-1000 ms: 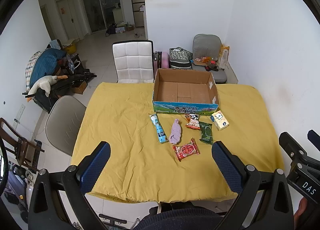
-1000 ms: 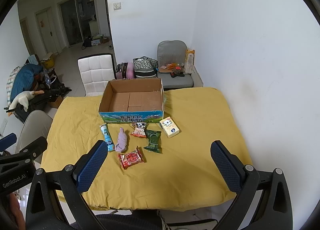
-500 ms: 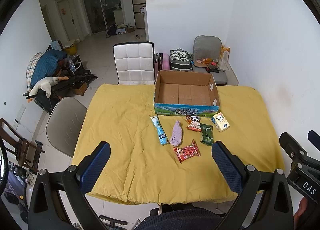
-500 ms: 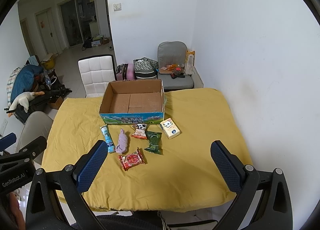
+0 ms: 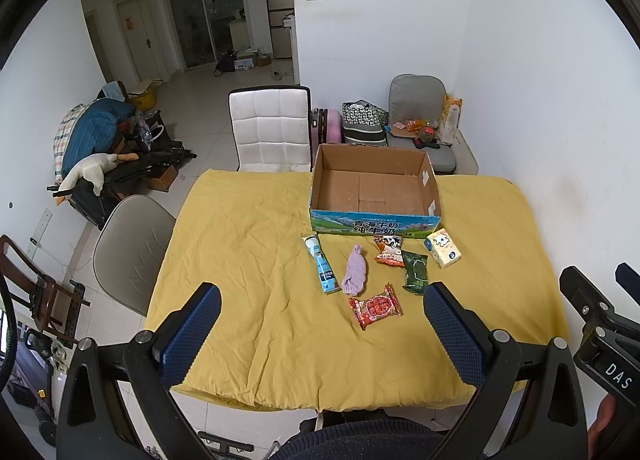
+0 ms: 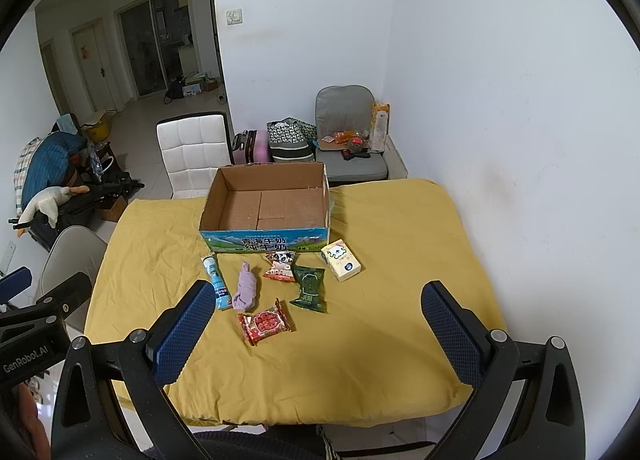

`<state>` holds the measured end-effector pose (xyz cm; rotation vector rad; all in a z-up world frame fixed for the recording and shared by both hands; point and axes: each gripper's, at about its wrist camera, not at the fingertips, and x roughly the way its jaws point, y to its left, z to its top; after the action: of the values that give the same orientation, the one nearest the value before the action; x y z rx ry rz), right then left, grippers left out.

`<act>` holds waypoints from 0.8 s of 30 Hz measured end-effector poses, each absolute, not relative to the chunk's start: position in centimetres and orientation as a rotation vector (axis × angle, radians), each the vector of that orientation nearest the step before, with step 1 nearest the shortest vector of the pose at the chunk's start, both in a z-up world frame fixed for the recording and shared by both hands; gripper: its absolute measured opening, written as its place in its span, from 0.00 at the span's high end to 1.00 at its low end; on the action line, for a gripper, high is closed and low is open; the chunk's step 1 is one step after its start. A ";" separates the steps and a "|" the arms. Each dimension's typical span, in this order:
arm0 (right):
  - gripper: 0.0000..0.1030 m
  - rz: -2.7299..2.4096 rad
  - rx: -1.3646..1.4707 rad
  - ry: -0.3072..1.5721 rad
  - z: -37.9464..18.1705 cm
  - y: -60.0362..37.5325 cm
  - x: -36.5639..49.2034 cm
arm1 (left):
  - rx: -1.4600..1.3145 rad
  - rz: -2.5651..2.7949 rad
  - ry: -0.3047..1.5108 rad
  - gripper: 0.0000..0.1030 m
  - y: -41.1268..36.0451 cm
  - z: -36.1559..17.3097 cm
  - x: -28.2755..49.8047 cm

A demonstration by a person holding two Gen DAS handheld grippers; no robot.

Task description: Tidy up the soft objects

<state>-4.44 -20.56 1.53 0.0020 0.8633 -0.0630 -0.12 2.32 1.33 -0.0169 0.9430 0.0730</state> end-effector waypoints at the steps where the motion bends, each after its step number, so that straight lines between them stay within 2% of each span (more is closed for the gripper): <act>1: 0.00 -0.064 0.002 0.863 1.6 -20.5 -4.5 | -0.017 0.072 0.943 0.00 2.3 1.3 -0.1; 13: 0.00 -0.078 0.021 0.888 0.1 -20.9 -3.4 | -0.054 0.058 0.967 0.00 3.1 -0.1 2.0; 19: 0.00 -0.090 0.088 1.051 -6.8 -23.6 2.2 | -0.123 0.063 1.119 0.00 3.9 -6.6 7.7; 24: 0.00 -0.089 0.120 1.210 -15.9 -25.6 7.7 | -0.109 0.058 1.263 0.00 2.8 -14.7 12.2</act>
<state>7.73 -25.61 -15.94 0.1203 1.2096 -0.0889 12.24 2.76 -14.70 -0.1089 1.2630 0.0584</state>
